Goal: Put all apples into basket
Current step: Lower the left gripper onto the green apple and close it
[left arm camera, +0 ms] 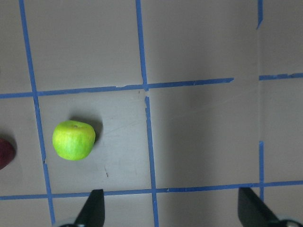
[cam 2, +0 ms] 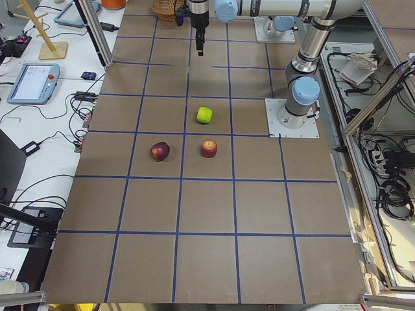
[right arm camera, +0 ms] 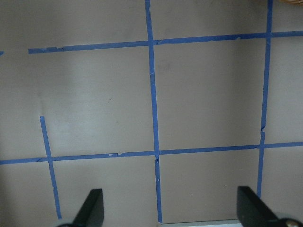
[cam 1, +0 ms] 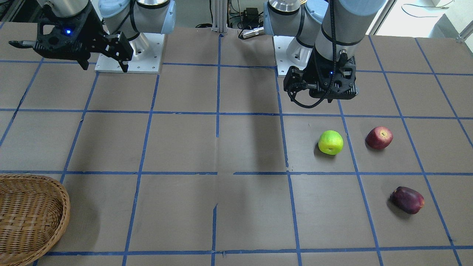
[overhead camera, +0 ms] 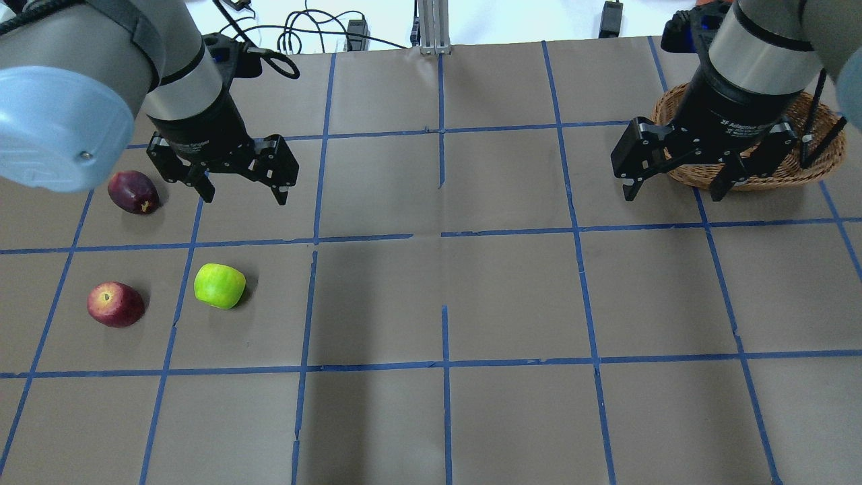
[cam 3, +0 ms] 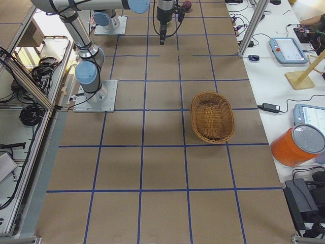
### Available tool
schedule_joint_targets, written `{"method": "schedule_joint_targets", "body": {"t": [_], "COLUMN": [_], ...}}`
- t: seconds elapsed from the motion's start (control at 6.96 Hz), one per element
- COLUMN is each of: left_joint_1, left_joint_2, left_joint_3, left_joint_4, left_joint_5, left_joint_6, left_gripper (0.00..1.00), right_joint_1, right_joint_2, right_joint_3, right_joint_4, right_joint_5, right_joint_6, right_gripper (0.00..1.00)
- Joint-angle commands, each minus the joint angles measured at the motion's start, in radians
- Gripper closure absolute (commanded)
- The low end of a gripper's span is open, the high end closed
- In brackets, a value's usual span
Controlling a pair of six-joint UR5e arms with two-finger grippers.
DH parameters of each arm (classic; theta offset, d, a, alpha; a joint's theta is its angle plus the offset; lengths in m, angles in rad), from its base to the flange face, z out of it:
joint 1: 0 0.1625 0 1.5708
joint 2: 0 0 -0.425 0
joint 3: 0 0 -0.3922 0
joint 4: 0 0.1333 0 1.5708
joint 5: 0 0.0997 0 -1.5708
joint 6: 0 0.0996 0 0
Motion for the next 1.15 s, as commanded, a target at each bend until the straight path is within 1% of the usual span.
{"method": "schedule_joint_targets", "body": {"t": [0.0,0.14,0.29,0.43,0.57,0.86,1.01], "left_joint_1": [0.135,0.198,0.253,0.310,0.332,0.332,0.332], "left_joint_2": [-0.029,-0.048,-0.076,-0.096,-0.122,-0.186,-0.208], "left_joint_3": [-0.210,-0.322,-0.408,-0.477,-0.504,-0.503,-0.497], "left_joint_4": [0.260,0.417,0.544,0.587,0.646,0.663,0.674], "left_joint_5": [0.008,0.008,0.006,0.004,0.009,0.001,0.001], "left_joint_6": [0.238,0.337,0.446,0.530,0.548,0.539,0.536], "left_gripper": [0.00,0.00,0.00,0.00,0.00,0.00,0.03], "right_joint_1": [0.000,0.000,0.000,0.000,0.000,0.000,0.000], "right_joint_2": [0.003,0.000,0.002,0.002,0.002,0.003,0.003], "right_joint_3": [0.003,0.004,-0.001,0.000,0.000,0.004,0.004], "right_joint_4": [-0.008,-0.005,-0.008,-0.009,-0.008,-0.012,-0.012], "right_joint_5": [-0.004,-0.010,-0.007,-0.005,-0.004,-0.005,-0.004], "right_joint_6": [-0.001,0.000,-0.001,0.000,0.000,-0.004,-0.009], "right_gripper": [0.00,0.00,0.00,0.00,0.00,0.00,0.00]}}
